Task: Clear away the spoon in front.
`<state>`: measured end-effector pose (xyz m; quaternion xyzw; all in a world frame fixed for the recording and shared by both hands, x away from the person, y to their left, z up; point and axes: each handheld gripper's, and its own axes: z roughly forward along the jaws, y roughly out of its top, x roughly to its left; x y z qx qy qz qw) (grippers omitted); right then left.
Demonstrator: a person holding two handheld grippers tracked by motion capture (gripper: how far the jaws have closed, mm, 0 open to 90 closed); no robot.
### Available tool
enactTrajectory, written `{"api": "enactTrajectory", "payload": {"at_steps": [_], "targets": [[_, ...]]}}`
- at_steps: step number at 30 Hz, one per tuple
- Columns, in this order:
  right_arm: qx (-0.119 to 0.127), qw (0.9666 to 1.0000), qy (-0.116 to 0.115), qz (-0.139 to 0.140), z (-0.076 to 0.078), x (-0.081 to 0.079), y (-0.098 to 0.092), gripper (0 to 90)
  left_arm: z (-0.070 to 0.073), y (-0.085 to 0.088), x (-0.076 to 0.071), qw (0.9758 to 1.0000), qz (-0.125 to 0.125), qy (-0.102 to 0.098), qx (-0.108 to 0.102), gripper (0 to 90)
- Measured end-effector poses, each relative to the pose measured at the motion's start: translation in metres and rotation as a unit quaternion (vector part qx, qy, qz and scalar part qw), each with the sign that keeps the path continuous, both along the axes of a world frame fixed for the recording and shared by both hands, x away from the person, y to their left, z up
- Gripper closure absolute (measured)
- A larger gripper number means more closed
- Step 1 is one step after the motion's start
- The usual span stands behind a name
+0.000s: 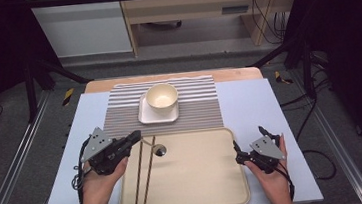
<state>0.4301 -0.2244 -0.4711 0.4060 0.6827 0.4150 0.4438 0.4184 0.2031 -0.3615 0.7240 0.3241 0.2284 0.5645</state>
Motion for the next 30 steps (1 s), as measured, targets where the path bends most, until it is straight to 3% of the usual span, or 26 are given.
{"api": "enactTrajectory", "payload": {"at_steps": [8,13,19,24,30], "targets": [[-0.004,1.0000,0.000,-0.004,-0.001,0.001,-0.001,6.4,-0.004,0.003,-0.019,0.9995,-0.024,0.007,0.019,88.9],[-0.001,1.0000,0.002,-0.003,-0.001,0.001,-0.002,6.4,-0.005,0.008,-0.029,0.9994,-0.027,0.014,0.014,88.9],[0.002,1.0000,0.002,-0.002,-0.001,0.001,-0.002,6.4,-0.004,0.014,-0.042,0.9989,-0.029,0.022,0.030,88.9],[0.000,1.0000,0.003,-0.003,-0.001,0.001,-0.002,6.4,-0.008,0.019,-0.050,0.9983,-0.038,0.040,0.018,88.9],[0.004,0.9999,0.006,-0.008,-0.002,0.002,-0.004,6.4,-0.012,0.026,-0.059,0.9971,-0.032,0.050,0.047,88.8]]}}
